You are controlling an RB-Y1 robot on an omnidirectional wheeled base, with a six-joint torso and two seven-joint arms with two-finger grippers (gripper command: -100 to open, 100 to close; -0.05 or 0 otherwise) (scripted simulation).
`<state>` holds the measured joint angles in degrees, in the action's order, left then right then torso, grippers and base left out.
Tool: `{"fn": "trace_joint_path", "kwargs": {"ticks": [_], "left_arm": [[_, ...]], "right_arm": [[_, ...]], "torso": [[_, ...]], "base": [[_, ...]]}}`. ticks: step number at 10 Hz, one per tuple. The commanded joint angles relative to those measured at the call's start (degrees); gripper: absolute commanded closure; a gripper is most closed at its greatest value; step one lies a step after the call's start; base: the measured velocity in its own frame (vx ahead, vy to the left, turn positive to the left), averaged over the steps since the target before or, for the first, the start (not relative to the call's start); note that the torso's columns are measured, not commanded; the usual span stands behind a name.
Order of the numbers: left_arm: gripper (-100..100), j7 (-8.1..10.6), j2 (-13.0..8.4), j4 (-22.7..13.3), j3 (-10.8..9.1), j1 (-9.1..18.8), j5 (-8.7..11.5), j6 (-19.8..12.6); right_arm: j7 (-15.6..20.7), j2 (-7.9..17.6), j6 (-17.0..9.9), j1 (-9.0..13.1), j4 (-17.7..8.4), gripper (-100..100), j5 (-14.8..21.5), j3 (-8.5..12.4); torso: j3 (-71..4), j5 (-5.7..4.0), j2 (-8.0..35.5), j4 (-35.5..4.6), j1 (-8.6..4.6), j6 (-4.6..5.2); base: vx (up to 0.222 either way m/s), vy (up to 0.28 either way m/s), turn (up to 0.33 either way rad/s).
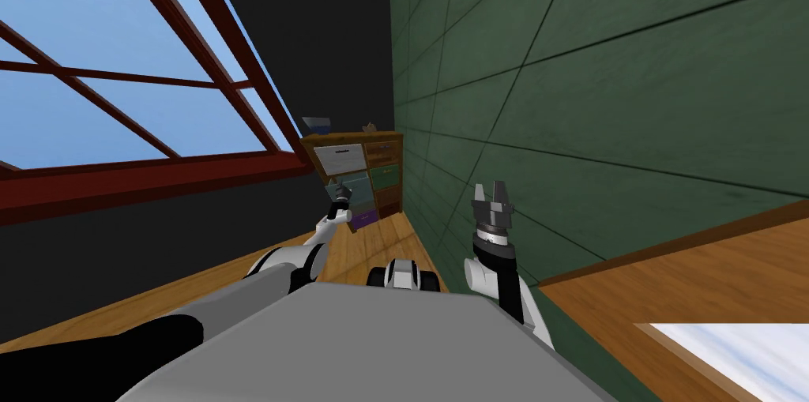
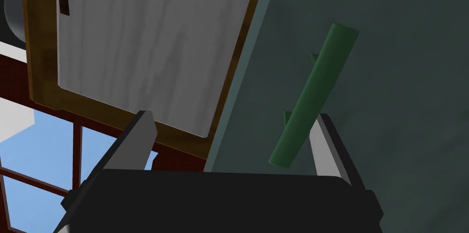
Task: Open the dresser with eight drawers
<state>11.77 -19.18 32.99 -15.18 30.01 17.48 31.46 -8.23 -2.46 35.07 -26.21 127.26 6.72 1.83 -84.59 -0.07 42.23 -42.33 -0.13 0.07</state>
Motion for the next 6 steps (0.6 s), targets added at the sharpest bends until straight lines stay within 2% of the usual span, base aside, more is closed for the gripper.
{"fn": "trace_joint_path", "kwargs": {"ticks": [1, 2, 3, 4, 6], "left_arm": [[-100, 0.08, -2.4, -6.6, 0.63, 5.4, 0.5, 1.0], [-100, 0.08, -2.4, -8.4, 0.63, 6.7, 0.5, 1.0], [-100, 0.45, -2.4, -8.4, 0.87, 6.0, 0.4, 1.4], [0, 0.42, -2.3, -8.7, 0.9, 6.1, 0.4, 1.3], [0, 0.42, -2.1, -8.8, 0.94, 5.9, 0.4, 1.2]], "right_arm": [[0.0, 0.0, 0.0, 0.0, 0.0, 0, 0.0, 0.0], [0.0, 0.0, 0.0, 0.0, 0.0, 0, 0.0, 0.0], [0.0, 0.0, 0.0, 0.0, 0.0, 0, 0.0, 0.0], [0.0, 0.0, 0.0, 0.0, 0.0, 0, 0.0, 0.0], [0.0, 0.0, 0.0, 0.0, 0.0, 0, 0.0, 0.0]], "torso": [[0.1, -0.05, 0.2, -0.1, -0.03, -0.18], [0.3, -0.1, 0.5, -0.2, -0.01, -0.25], [0.3, -0.08, 0.4, -0.2, 0.07, -0.16], [0.2, -0.06, 0.3, -0.2, 0.08, -0.15], [0.1, -0.02, 0.2, -0.1, 0.07, -0.12]], "base": [[-0.089, -0.05, 0.066], [-0.05, -0.019, 0.017], [-0.012, -0.005, -0.009], [0.0, 0.0, 0.0], [0.0, 0.0, 0.0]]}}
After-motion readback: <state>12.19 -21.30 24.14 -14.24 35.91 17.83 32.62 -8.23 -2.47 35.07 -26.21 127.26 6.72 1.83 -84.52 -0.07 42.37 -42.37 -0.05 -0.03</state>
